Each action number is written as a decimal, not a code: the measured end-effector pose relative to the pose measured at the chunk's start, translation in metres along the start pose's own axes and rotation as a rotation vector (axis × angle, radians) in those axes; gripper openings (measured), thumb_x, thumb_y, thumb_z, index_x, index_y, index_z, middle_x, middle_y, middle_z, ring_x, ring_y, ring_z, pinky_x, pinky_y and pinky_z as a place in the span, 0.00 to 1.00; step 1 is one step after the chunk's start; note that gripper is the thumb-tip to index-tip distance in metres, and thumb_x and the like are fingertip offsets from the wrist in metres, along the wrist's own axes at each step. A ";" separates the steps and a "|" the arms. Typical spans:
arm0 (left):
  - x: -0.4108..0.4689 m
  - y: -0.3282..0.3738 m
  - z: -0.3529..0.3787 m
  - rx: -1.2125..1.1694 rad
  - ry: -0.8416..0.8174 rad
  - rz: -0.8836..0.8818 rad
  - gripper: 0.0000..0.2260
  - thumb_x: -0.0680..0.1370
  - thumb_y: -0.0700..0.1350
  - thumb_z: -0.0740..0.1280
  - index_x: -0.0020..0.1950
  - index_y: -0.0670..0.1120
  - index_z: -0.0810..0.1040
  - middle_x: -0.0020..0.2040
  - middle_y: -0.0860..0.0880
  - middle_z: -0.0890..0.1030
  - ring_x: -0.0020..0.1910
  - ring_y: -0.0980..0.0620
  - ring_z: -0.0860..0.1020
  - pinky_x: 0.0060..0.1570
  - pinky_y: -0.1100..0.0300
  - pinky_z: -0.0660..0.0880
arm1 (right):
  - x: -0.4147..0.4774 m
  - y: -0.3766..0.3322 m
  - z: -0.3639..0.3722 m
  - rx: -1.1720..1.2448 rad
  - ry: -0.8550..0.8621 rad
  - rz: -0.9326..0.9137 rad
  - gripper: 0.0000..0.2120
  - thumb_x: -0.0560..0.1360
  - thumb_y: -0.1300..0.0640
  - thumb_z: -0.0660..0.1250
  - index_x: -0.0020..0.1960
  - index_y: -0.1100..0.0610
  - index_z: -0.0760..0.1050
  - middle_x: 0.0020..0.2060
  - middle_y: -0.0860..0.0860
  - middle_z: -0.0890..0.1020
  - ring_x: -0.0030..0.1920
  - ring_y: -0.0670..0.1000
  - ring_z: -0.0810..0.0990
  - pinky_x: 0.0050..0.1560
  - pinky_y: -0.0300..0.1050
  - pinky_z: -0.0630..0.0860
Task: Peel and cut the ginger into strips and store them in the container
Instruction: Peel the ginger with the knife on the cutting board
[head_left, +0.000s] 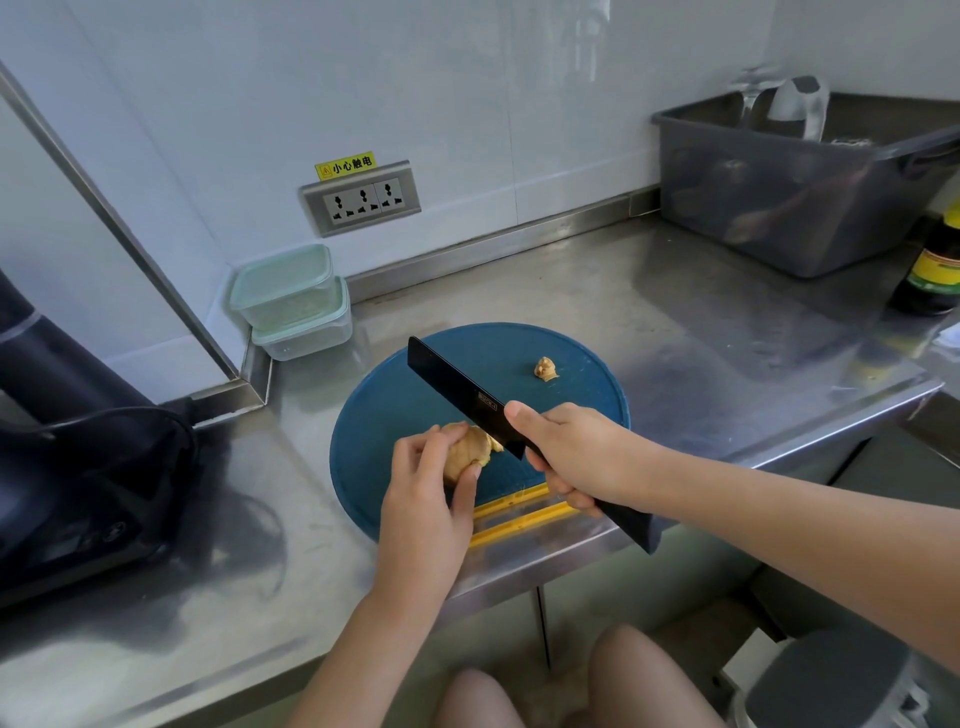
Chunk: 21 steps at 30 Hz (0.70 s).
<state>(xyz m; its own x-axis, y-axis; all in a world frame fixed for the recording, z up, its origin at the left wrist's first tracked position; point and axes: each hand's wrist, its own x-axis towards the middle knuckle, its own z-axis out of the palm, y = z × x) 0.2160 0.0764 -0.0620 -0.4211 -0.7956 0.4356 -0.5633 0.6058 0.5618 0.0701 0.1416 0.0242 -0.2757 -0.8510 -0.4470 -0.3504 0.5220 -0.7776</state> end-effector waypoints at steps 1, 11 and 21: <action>0.000 0.000 0.000 0.000 0.000 0.000 0.17 0.74 0.44 0.69 0.63 0.51 0.74 0.59 0.50 0.73 0.53 0.60 0.69 0.42 0.84 0.64 | 0.000 0.000 0.000 0.001 -0.001 0.004 0.24 0.82 0.40 0.50 0.39 0.58 0.68 0.26 0.51 0.67 0.22 0.47 0.63 0.24 0.38 0.66; 0.000 0.001 0.000 0.007 -0.007 -0.009 0.17 0.74 0.43 0.70 0.63 0.51 0.74 0.58 0.50 0.73 0.52 0.60 0.70 0.43 0.81 0.64 | -0.001 0.000 0.001 -0.007 0.000 0.024 0.24 0.82 0.40 0.50 0.40 0.57 0.68 0.26 0.51 0.67 0.21 0.47 0.64 0.23 0.38 0.66; 0.008 -0.001 -0.008 0.011 -0.087 0.011 0.18 0.75 0.45 0.70 0.64 0.53 0.74 0.58 0.53 0.73 0.53 0.62 0.69 0.45 0.83 0.64 | -0.001 -0.007 -0.008 0.148 -0.130 0.211 0.24 0.81 0.38 0.50 0.39 0.55 0.66 0.22 0.49 0.68 0.18 0.46 0.64 0.20 0.35 0.65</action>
<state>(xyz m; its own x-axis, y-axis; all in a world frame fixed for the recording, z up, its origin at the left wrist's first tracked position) 0.2190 0.0695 -0.0536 -0.4871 -0.7870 0.3786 -0.5663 0.6147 0.5491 0.0659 0.1397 0.0334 -0.2085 -0.7294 -0.6515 -0.1599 0.6826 -0.7131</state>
